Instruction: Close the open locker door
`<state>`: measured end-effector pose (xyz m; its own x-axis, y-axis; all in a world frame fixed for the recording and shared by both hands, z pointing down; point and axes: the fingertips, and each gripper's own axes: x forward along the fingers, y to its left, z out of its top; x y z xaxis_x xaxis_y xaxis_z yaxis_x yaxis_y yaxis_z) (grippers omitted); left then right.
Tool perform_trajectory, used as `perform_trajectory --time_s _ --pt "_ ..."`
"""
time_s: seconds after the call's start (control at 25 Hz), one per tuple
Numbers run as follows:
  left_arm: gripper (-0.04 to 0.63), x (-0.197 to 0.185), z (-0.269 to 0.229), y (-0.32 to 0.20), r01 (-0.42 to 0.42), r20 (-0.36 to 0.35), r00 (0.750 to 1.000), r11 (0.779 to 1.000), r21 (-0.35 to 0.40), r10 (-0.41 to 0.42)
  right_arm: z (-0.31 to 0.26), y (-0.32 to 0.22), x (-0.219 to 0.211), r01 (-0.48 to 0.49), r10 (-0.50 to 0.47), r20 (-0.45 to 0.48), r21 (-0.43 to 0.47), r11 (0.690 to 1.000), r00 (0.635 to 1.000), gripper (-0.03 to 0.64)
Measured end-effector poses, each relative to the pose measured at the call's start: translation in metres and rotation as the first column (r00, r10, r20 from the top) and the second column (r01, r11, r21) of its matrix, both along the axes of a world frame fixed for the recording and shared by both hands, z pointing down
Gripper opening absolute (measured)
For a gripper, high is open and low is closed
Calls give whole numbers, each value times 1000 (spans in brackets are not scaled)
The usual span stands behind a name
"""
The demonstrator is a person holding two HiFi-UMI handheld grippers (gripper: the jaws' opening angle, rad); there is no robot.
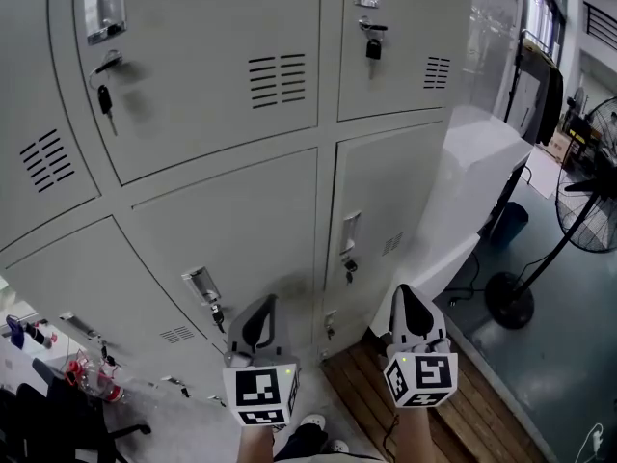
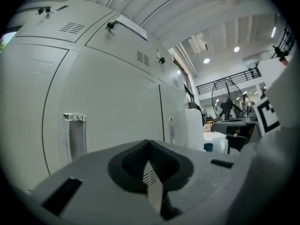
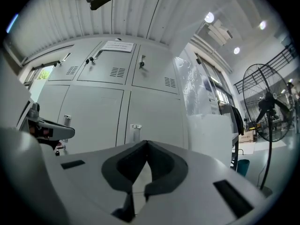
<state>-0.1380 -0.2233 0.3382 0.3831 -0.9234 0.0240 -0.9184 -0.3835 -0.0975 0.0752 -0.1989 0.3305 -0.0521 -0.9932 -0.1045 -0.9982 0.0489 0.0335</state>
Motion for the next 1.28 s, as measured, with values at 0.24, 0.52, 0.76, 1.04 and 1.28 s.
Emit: perform_trajectory --time_s 0.24,0.52,0.76,1.04,1.28 --pt "-2 3 -4 3 -6 3 1000 1000 8 6 -4 5 1 -8 8 -8 -2 1000 1000 18" --pt "-3 6 -8 4 -14 2 1000 1000 16 14 -8 7 0 -1 1 -8 0 1000 1000 18" --pt "-2 5 -8 5 -14 9 1000 1000 17 14 -8 7 -1 1 -1 -18 -2 1000 1000 18" --pt "-2 3 -6 4 -12 14 1000 1000 17 12 -7 7 -1 -8 8 -14 -2 1000 1000 18" --pt "-2 1 -3 3 -9 6 1000 1000 8 9 -5 5 1 -14 14 -8 -4 1000 1000 18"
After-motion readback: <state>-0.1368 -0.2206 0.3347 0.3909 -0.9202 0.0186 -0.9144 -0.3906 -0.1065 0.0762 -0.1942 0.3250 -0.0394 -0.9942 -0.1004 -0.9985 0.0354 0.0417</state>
